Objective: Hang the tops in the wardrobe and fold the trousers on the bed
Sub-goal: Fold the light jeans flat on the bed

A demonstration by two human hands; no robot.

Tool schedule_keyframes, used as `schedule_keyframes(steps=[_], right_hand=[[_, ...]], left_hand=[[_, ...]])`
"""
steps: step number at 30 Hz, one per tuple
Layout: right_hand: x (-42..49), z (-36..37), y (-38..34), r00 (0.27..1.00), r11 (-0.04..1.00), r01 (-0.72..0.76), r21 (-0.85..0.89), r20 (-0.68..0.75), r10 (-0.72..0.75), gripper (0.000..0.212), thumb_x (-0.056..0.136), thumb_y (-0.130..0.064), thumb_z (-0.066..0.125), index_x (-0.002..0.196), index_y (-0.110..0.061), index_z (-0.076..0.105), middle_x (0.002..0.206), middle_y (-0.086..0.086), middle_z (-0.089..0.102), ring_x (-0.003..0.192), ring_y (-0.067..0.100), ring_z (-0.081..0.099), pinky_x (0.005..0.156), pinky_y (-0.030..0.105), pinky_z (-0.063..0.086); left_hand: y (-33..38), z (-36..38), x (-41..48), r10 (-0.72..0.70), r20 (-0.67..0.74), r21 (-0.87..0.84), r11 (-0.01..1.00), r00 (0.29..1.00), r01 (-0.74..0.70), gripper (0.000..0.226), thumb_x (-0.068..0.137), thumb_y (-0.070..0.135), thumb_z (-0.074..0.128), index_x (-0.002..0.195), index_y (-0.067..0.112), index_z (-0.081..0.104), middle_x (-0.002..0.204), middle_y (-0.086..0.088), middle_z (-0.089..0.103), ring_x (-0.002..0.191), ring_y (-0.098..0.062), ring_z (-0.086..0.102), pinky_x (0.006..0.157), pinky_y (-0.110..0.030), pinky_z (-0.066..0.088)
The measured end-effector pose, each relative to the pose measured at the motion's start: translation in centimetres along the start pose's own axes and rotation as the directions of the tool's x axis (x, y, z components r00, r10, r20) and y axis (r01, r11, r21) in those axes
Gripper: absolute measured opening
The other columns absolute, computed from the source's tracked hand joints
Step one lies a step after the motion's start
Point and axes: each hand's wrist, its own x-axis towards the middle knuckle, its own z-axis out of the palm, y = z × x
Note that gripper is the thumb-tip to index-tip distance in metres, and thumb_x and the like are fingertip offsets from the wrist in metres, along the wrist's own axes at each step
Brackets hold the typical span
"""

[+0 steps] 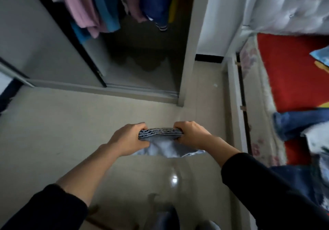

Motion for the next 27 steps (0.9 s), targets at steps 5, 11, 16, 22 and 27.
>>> schedule_keyframes(steps=[5, 11, 16, 22, 27], right_hand=[[8.4, -2.2, -5.4, 0.995, 0.982, 0.054, -0.182, -0.073, -0.068, 0.015, 0.085, -0.032, 0.052, 0.098, -0.025, 0.052, 0.100, 0.002, 0.065, 0.093, 0.029, 0.061, 0.067, 0.030, 0.036], [18.9, -4.5, -7.1, 0.983, 0.964, 0.051, -0.261, -0.159, -0.095, 0.019, 0.085, -0.032, 0.054, 0.103, -0.026, 0.054, 0.106, 0.002, 0.065, 0.099, 0.029, 0.062, 0.069, 0.030, 0.037], [32.3, -4.9, -4.9, 0.979, 0.973, 0.007, -0.230, -0.195, -0.053, 0.023, 0.082, -0.035, 0.057, 0.103, -0.027, 0.059, 0.103, 0.005, 0.058, 0.096, 0.028, 0.060, 0.076, 0.029, 0.042], [49.1, -3.1, -2.9, 0.987, 0.960, -0.030, -0.280, -0.162, -0.017, 0.029, 0.085, -0.020, 0.054, 0.114, -0.020, 0.056, 0.115, 0.007, 0.057, 0.109, 0.026, 0.054, 0.088, 0.028, 0.038], [63.2, 0.3, -1.0, 0.968, 0.913, -0.014, -0.408, -0.236, -0.090, 0.033, 0.087, -0.018, 0.053, 0.120, -0.018, 0.053, 0.121, 0.006, 0.059, 0.123, 0.023, 0.044, 0.098, 0.031, 0.033]], left_hand=[[-5.4, -5.5, 3.5, -0.081, -0.168, 0.053, 0.994, 0.982, 0.091, 0.021, 0.071, 0.033, 0.064, 0.085, 0.026, 0.050, 0.075, 0.008, 0.062, 0.072, -0.020, 0.058, 0.057, -0.029, 0.041], [-10.4, -9.6, 12.1, -0.101, -0.237, 0.065, 0.991, 0.966, 0.120, 0.016, 0.074, 0.026, 0.062, 0.086, 0.025, 0.051, 0.084, 0.008, 0.060, 0.075, -0.019, 0.051, 0.058, -0.028, 0.035], [-16.3, -10.8, 24.7, -0.080, -0.232, 0.138, 0.984, 0.970, 0.114, 0.018, 0.070, 0.027, 0.060, 0.083, 0.025, 0.048, 0.085, 0.004, 0.060, 0.084, -0.021, 0.054, 0.060, -0.029, 0.035], [-25.1, -10.3, 40.1, -0.046, -0.239, 0.305, 0.945, 0.970, 0.120, 0.026, 0.071, 0.036, 0.061, 0.092, 0.022, 0.056, 0.095, 0.001, 0.064, 0.106, -0.021, 0.048, 0.076, -0.031, 0.040], [-34.2, -9.2, 51.6, 0.018, -0.284, 0.449, 0.886, 0.959, 0.116, 0.034, 0.074, 0.043, 0.062, 0.101, 0.021, 0.057, 0.111, -0.001, 0.050, 0.113, -0.024, 0.043, 0.084, -0.033, 0.042]])
